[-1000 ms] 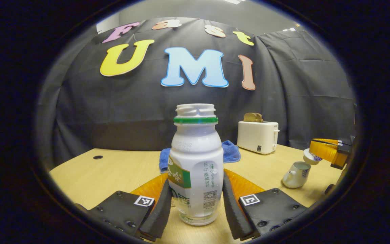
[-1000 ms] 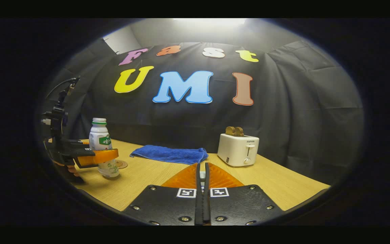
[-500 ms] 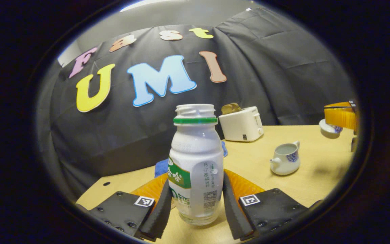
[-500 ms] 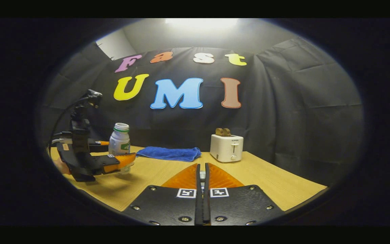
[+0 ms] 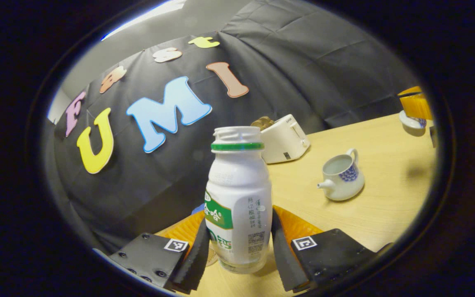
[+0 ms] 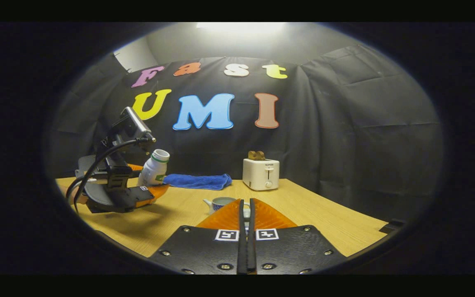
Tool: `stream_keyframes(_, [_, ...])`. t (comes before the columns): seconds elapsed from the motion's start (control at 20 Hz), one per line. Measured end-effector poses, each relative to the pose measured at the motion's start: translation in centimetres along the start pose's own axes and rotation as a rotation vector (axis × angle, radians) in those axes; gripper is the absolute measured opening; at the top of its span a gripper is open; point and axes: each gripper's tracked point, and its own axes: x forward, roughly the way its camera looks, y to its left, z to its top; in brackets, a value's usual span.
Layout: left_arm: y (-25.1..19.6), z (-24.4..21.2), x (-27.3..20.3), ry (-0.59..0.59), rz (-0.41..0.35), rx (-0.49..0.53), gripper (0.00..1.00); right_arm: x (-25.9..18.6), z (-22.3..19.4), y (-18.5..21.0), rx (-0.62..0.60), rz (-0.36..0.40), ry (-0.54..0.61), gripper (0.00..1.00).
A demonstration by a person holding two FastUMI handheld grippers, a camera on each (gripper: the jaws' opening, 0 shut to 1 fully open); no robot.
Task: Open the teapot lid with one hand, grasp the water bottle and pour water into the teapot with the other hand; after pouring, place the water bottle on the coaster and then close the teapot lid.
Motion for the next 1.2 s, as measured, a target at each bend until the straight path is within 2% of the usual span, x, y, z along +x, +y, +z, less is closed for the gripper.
stream_keyframes(0.15, [-0.5,-0.1,1.0,0.014,-0.007,0.075,0.82,-0.6,-0.1,-1.1,0.023,-0.02,-0.014,0.01])
stream_keyframes(0.25, [-0.7,0.1,1.5,0.025,0.007,0.154,0.72,-1.0,0.1,-1.9,0.023,-0.039,-0.028,0.01])
stream_keyframes(0.55, [-2.3,0.6,2.7,0.061,0.032,0.367,0.72,-1.6,0.1,-3.5,0.031,-0.062,-0.034,0.01])
stream_keyframes(0.8, [-2.9,1.0,4.1,0.076,0.057,0.51,0.72,-1.6,0.1,-4.3,0.042,-0.071,-0.03,0.01])
stream_keyframes(0.85, [-3.1,0.9,4.4,0.074,0.054,0.529,0.74,-1.6,0.1,-4.3,0.045,-0.07,-0.031,0.01])
stream_keyframes(0.9, [-3.4,0.8,4.7,0.079,0.047,0.552,0.77,-1.6,0.1,-4.4,0.048,-0.068,-0.031,0.17])
stream_keyframes(0.95, [-3.7,0.7,4.9,0.083,0.036,0.571,0.77,-1.5,0.0,-4.4,0.047,-0.065,-0.03,0.17])
stream_keyframes(1.0, [-4.1,0.5,5.2,0.091,0.019,0.588,0.79,-1.5,-0.1,-4.4,0.045,-0.066,-0.028,0.01])
stream_keyframes(1.05, [-4.2,0.4,5.3,0.098,0.009,0.607,0.82,-1.4,-0.1,-4.3,0.045,-0.064,-0.027,0.01])
stream_keyframes(1.1, [-4.3,0.4,5.4,0.106,0.004,0.631,0.77,-1.4,-0.1,-4.3,0.045,-0.063,-0.025,0.01])
stream_keyframes(1.2, [-4.4,0.4,5.3,0.111,0.006,0.684,0.79,-1.4,-0.3,-4.4,0.044,-0.063,-0.02,0.01])
